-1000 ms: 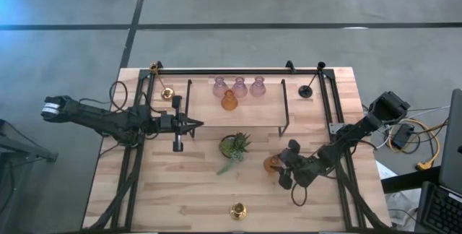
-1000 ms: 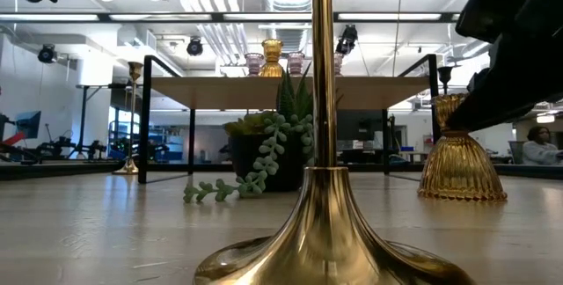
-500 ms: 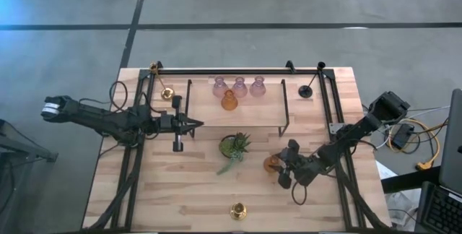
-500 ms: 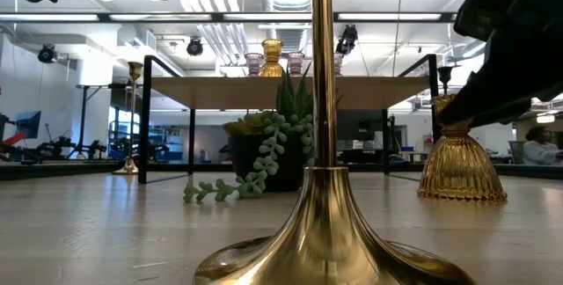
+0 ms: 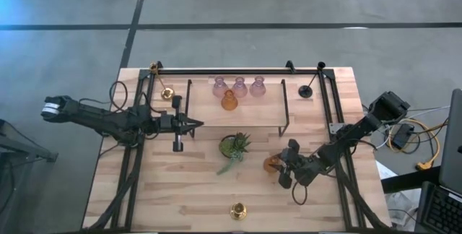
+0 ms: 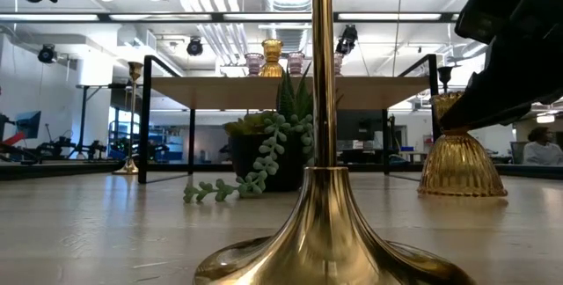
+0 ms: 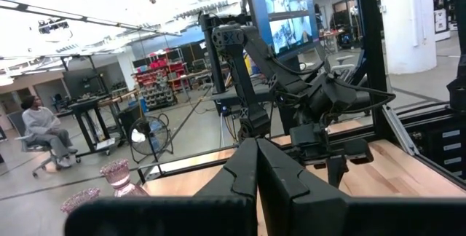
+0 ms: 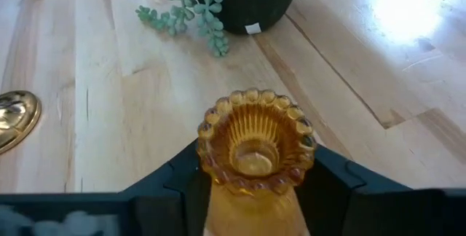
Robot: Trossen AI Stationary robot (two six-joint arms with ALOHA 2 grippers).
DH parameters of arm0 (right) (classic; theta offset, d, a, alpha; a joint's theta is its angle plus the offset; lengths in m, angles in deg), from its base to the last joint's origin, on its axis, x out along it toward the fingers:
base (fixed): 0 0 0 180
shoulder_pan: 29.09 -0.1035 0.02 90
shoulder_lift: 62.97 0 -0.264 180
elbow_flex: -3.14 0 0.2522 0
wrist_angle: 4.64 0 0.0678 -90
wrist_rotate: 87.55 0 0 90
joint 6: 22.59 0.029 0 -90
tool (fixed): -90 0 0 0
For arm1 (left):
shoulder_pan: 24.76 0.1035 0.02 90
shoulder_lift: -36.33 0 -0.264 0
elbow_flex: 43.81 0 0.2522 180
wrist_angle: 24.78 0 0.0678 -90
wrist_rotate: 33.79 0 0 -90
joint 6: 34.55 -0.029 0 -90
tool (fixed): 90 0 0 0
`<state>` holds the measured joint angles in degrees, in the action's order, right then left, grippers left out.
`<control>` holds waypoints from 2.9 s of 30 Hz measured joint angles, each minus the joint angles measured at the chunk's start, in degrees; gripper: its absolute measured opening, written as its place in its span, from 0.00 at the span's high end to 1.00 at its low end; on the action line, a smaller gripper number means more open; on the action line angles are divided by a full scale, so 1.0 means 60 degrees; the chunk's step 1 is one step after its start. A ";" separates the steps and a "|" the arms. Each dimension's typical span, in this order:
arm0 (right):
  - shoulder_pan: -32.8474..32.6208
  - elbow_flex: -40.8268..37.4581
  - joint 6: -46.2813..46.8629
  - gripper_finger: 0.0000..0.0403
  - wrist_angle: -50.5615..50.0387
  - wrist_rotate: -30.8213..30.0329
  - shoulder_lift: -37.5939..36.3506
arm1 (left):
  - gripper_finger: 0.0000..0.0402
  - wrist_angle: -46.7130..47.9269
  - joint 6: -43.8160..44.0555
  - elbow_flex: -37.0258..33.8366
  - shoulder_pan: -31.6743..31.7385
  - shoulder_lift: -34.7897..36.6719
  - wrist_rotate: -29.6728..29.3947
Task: Pick & Place candle stick holders
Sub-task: Put the yellow glass candle holder on the shelf
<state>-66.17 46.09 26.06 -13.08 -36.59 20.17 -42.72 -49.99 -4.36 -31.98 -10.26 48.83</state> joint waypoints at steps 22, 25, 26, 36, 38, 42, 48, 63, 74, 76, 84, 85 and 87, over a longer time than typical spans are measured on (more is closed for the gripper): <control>0.0877 0.1891 -0.1882 0.69 -0.1419 0.1333 -0.0654 | 0.98 -0.0001 0.0043 0.0000 0.0000 0.0000 -0.0002; 0.1304 0.2847 -0.2505 0.69 -0.2902 0.1519 -0.1043 | 0.98 0.0000 0.0051 0.0000 0.0000 0.0000 -0.0002; 0.1454 0.3111 -0.2800 0.69 -0.3344 0.1516 -0.1142 | 0.98 0.0000 0.0058 0.0000 -0.0004 0.0000 -0.0003; 0.3608 0.4516 -0.5368 0.69 -0.3986 0.1515 -0.1508 | 0.98 0.0000 0.0182 0.0000 -0.0003 0.0000 0.0000; 0.4032 0.4604 -0.5471 0.69 -0.3625 0.1511 -0.1504 | 0.98 0.0000 0.0182 0.0000 -0.0004 0.0000 0.0000; 0.4695 0.4559 -0.5846 0.69 -0.2949 0.1521 -0.1501 | 0.98 0.0000 0.0182 0.0000 0.0000 0.0000 0.0000; 0.5426 0.4308 -0.5891 0.69 -0.2524 0.1560 -0.1501 | 0.98 0.0000 0.0182 0.0000 -0.0004 0.0001 0.0000; 0.6532 0.4213 -0.6221 0.69 -0.1643 0.2562 -0.0536 | 0.98 -0.0053 0.0182 -0.0004 -0.0004 0.0007 0.0000; 0.6859 0.4264 -0.6152 0.69 -0.1593 0.2499 -0.0401 | 0.98 0.0000 0.0178 -0.0004 -0.0011 0.0025 0.0000; 0.6937 0.4255 -0.6167 0.69 -0.1593 0.2484 -0.0401 | 0.98 0.0000 0.0178 -0.0004 -0.0011 0.0025 0.0000; 0.7179 0.4255 -0.6176 0.69 -0.1585 0.2457 -0.0401 | 0.98 0.0000 0.0178 -0.0004 -0.0011 0.0025 0.0000; 0.7195 0.4255 -0.6176 0.69 -0.1585 0.2445 -0.0401 | 0.98 0.0000 0.0178 -0.0004 -0.0011 0.0029 0.0000; 0.7212 0.4254 -0.6180 0.70 -0.1580 0.2445 -0.0401 | 0.98 0.0000 0.0178 -0.0004 -0.0011 0.0029 0.0000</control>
<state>-22.90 71.61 -11.02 -22.56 -21.92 17.76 -42.72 -48.92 -4.38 -32.05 -10.08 48.83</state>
